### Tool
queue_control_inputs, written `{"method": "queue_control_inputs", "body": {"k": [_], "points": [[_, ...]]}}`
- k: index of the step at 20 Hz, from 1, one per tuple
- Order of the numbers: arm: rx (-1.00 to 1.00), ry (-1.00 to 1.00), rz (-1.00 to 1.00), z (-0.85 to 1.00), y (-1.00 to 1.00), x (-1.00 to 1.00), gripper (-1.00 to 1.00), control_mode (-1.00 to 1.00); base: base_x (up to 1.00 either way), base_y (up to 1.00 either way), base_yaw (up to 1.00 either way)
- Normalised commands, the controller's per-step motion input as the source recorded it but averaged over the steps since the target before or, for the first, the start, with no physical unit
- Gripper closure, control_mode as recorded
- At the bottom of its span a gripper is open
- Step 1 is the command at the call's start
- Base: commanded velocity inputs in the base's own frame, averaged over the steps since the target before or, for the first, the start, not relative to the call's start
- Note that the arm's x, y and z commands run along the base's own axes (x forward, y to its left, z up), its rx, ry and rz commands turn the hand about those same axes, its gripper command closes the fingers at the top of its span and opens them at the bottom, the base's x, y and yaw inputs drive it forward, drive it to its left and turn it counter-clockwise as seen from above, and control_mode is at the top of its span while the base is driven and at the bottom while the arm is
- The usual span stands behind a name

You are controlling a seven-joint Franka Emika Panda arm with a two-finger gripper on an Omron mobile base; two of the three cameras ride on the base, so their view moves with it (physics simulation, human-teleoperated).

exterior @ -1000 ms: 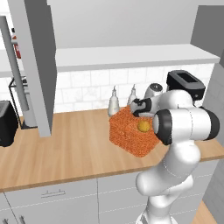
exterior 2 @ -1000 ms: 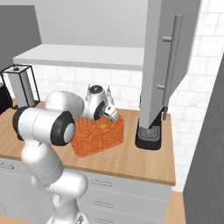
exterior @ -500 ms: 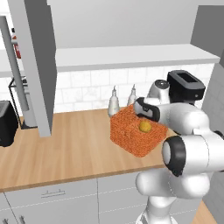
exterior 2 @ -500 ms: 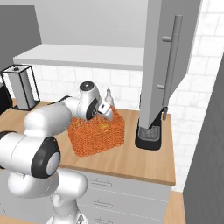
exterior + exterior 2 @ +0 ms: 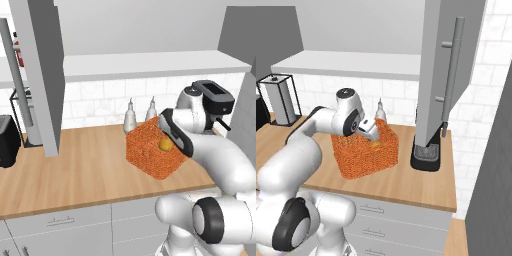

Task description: Open the cabinet, pick up the bread from the cabinet and place it in the basket. Then move the basket to the dining counter.

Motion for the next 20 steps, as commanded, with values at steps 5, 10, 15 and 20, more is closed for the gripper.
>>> {"method": "queue_control_inputs", "body": {"k": [5,10,15,20], "points": [[0.00,0.13,-0.02,-0.01,0.23,-0.37,-1.00,-1.00,0.00,0.00,0.00],[0.00,0.18,-0.09,-0.11,0.21,-0.11,-1.00,-1.00,0.00,0.00,0.00],[0.00,0.23,-0.06,-0.49,0.01,0.04,-1.00,-1.00,0.00,0.00,0.00],[0.02,0.14,0.00,-0.47,0.01,0.10,-1.00,-1.00,0.00,0.00,0.00]]}}
